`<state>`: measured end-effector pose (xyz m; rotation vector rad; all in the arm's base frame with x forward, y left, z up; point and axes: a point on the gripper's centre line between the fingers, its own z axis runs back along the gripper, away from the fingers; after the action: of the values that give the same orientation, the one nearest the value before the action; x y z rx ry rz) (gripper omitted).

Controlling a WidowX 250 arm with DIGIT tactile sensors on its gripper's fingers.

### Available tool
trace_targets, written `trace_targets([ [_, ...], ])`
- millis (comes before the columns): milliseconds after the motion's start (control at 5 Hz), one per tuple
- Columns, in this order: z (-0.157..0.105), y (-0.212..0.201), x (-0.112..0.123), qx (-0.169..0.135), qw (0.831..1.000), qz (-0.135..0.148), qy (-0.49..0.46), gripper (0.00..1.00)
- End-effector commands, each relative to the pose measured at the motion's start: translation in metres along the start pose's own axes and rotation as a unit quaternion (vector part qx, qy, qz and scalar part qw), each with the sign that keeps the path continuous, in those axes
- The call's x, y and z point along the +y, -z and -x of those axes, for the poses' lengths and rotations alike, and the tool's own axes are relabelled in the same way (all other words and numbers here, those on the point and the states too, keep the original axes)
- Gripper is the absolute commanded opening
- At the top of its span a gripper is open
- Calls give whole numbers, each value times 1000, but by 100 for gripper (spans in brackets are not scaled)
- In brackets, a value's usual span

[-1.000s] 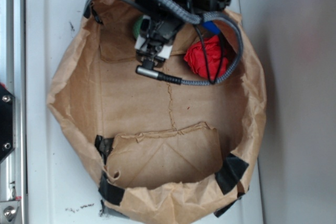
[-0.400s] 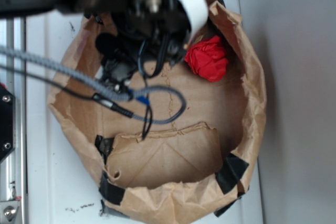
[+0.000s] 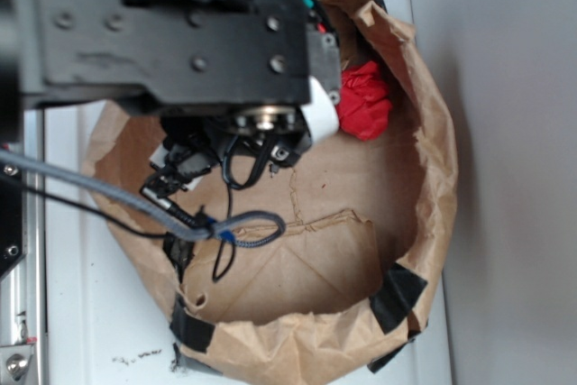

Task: Grab the green ball.

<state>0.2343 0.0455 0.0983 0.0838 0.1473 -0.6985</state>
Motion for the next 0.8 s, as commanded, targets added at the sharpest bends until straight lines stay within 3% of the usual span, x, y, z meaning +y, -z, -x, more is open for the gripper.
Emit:
trace_targets([
  [0, 24, 1, 25, -49, 995, 10, 83, 100],
  [200, 39, -9, 35, -92, 989, -15, 110, 100],
  [400, 42, -14, 48, -113, 987, -21, 117, 100],
  [600, 35, -11, 58, -105, 989, -18, 104, 100],
])
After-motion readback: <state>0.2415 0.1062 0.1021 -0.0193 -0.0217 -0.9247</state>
